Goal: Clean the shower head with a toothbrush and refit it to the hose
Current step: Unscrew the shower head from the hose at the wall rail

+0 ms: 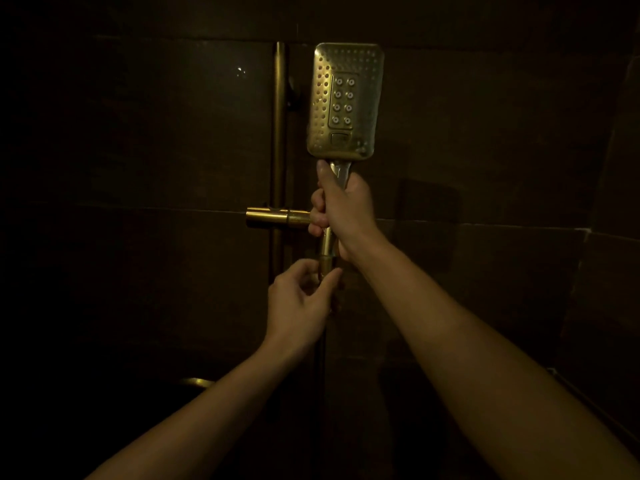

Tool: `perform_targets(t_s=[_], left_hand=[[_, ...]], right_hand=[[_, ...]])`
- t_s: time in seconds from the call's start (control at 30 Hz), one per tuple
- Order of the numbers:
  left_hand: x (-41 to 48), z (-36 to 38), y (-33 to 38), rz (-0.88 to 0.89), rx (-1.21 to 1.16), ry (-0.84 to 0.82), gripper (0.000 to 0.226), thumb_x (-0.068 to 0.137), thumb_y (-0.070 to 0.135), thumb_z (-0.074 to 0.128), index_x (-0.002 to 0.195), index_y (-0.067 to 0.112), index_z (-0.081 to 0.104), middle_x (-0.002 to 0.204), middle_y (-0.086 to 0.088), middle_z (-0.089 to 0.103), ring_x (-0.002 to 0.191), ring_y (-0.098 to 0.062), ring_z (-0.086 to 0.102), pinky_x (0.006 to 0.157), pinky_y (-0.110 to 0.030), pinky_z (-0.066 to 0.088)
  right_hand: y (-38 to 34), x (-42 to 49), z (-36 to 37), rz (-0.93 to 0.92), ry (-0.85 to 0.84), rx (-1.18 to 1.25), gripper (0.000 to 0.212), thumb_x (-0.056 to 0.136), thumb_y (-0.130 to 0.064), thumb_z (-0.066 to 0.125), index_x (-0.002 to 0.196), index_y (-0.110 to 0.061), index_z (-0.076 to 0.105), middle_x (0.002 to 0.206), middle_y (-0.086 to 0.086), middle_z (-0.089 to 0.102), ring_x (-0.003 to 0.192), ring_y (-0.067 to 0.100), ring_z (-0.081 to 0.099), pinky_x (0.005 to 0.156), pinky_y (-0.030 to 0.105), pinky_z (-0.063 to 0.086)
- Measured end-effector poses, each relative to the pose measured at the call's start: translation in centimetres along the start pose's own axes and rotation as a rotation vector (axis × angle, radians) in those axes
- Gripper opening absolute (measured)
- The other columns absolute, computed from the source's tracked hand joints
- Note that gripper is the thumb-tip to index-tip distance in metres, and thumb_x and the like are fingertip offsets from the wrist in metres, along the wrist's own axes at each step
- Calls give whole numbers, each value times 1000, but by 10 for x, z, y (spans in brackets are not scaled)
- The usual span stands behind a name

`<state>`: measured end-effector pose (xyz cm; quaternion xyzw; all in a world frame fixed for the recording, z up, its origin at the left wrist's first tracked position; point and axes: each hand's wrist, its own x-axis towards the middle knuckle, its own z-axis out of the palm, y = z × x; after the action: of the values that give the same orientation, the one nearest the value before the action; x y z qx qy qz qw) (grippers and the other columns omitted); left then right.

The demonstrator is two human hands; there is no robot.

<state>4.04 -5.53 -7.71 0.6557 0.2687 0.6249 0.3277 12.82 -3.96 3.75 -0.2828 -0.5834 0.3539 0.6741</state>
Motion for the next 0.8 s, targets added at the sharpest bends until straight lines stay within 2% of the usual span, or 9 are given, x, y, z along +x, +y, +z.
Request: perform_targets(t_s=[0.13, 0.23, 0.3, 0.37, 0.43, 0.5, 0.57, 0.67, 0.8], left_hand=[[4, -4, -4, -49, -117, -163, 16, 98, 25, 55, 103, 18, 69, 85, 3, 73, 65, -9, 64, 57, -20, 51], [6, -10, -6, -190, -439, -350, 25, 97, 27, 53, 108, 10, 67, 92, -8, 70, 62, -13, 56, 58, -25, 49], [7, -14, -5, -266, -531, -413, 30, 95, 29, 55, 113, 7, 67, 98, -12, 72, 66, -15, 59, 61, -26, 51], [9, -14, -2, -295, -448, -381, 36, 91, 35, 62, 116, 9, 67, 104, -11, 74, 70, -16, 67, 63, -27, 54], [7, -9, 3, -266, -225, -224, 50, 76, 44, 76, 114, 13, 67, 99, -3, 75, 74, -13, 72, 64, -25, 57], [4, -3, 7, -186, 5, -40, 42, 69, 37, 85, 103, 20, 66, 87, 5, 72, 74, -8, 73, 63, -25, 59], [0, 1, 11, -114, 114, 32, 30, 71, 28, 85, 92, 23, 65, 80, 7, 72, 71, -7, 73, 63, -26, 61], [-1, 1, 15, -126, 85, 26, 21, 75, 22, 83, 90, 16, 69, 80, 0, 75, 75, -11, 74, 69, -31, 61], [-2, -3, 18, -192, -147, -167, 14, 88, 14, 68, 102, 11, 69, 93, -3, 77, 89, -19, 75, 75, -28, 59]], right_hand=[[0, -1, -3, 9, -32, 34, 18, 100, -34, 53, 98, -16, 49, 59, -4, 46, 43, 9, 38, 39, 25, 37], [0, -1, -6, 19, -50, 59, 21, 99, -35, 54, 96, -15, 49, 58, -5, 47, 43, 9, 38, 39, 25, 37], [1, -3, -8, 30, -62, 67, 22, 99, -35, 54, 98, -14, 49, 58, -5, 48, 44, 10, 38, 39, 25, 36], [1, -6, -10, 31, -66, 64, 21, 99, -35, 54, 98, -15, 49, 59, -5, 48, 44, 10, 39, 40, 25, 37], [2, -10, -10, 18, -54, 47, 20, 100, -34, 54, 97, -15, 49, 59, -4, 48, 44, 10, 39, 40, 25, 36], [3, -13, -8, 12, -39, 30, 20, 100, -33, 53, 96, -14, 48, 59, -3, 47, 43, 10, 38, 40, 25, 36], [3, -15, -7, 15, -40, 21, 21, 100, -33, 53, 96, -14, 47, 60, -3, 47, 44, 10, 38, 40, 25, 36], [1, -16, -9, 17, -49, 19, 22, 100, -34, 52, 98, -13, 46, 62, -2, 47, 44, 10, 38, 40, 25, 36], [2, -14, -13, 7, -65, 32, 21, 100, -34, 53, 95, -14, 48, 61, -3, 47, 44, 9, 39, 40, 25, 36]])
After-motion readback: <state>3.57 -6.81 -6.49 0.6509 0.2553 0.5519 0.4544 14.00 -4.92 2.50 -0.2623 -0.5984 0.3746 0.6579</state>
